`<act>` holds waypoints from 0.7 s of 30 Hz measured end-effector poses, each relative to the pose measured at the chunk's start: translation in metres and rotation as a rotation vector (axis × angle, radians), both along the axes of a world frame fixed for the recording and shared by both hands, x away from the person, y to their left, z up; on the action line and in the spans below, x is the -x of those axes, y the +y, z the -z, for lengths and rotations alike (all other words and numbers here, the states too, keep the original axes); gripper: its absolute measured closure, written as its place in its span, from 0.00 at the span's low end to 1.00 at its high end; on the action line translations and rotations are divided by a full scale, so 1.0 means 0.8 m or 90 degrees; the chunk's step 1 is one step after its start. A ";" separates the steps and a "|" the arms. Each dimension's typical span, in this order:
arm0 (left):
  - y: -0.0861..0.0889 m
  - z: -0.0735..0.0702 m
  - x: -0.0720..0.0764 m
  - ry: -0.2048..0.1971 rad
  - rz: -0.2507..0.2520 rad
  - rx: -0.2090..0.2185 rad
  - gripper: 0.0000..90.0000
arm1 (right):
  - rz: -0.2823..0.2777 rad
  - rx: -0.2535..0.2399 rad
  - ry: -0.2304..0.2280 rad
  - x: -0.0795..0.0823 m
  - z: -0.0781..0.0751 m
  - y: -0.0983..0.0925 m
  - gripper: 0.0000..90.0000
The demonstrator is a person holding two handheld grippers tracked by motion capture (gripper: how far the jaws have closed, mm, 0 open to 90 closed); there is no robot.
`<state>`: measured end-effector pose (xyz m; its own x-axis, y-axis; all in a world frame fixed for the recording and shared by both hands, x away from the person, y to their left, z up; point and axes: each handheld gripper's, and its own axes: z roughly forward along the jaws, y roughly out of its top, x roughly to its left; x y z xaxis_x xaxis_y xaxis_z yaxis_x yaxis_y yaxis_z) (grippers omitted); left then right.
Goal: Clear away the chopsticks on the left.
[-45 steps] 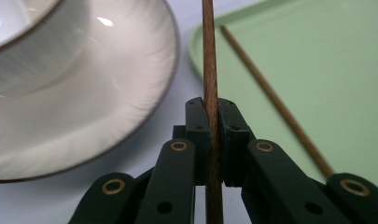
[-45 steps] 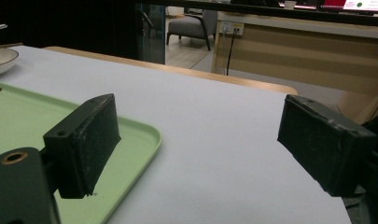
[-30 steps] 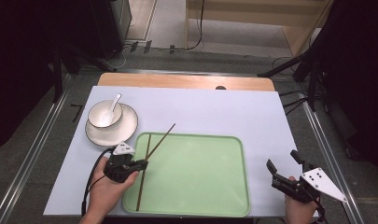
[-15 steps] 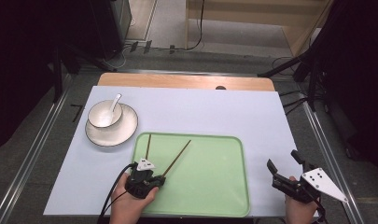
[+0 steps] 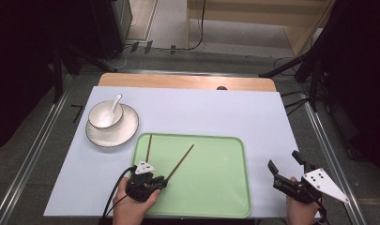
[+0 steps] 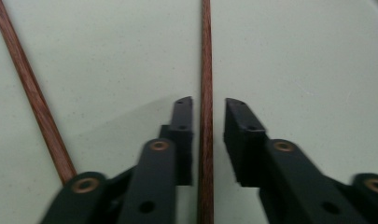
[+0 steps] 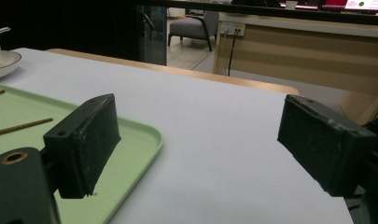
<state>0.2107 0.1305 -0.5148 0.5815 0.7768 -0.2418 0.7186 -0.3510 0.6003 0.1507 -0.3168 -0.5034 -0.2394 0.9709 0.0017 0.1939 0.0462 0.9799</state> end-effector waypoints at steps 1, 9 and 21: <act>-0.002 -0.001 0.000 -0.007 0.004 -0.008 0.76 | 0.000 0.001 -0.001 0.000 0.000 0.000 0.14; -0.028 -0.022 -0.034 -0.059 0.022 0.013 0.78 | 0.001 -0.003 0.001 -0.001 0.001 -0.002 0.14; -0.080 -0.006 -0.086 -0.043 0.061 0.001 1.00 | 0.003 -0.008 0.003 0.001 0.001 -0.004 0.14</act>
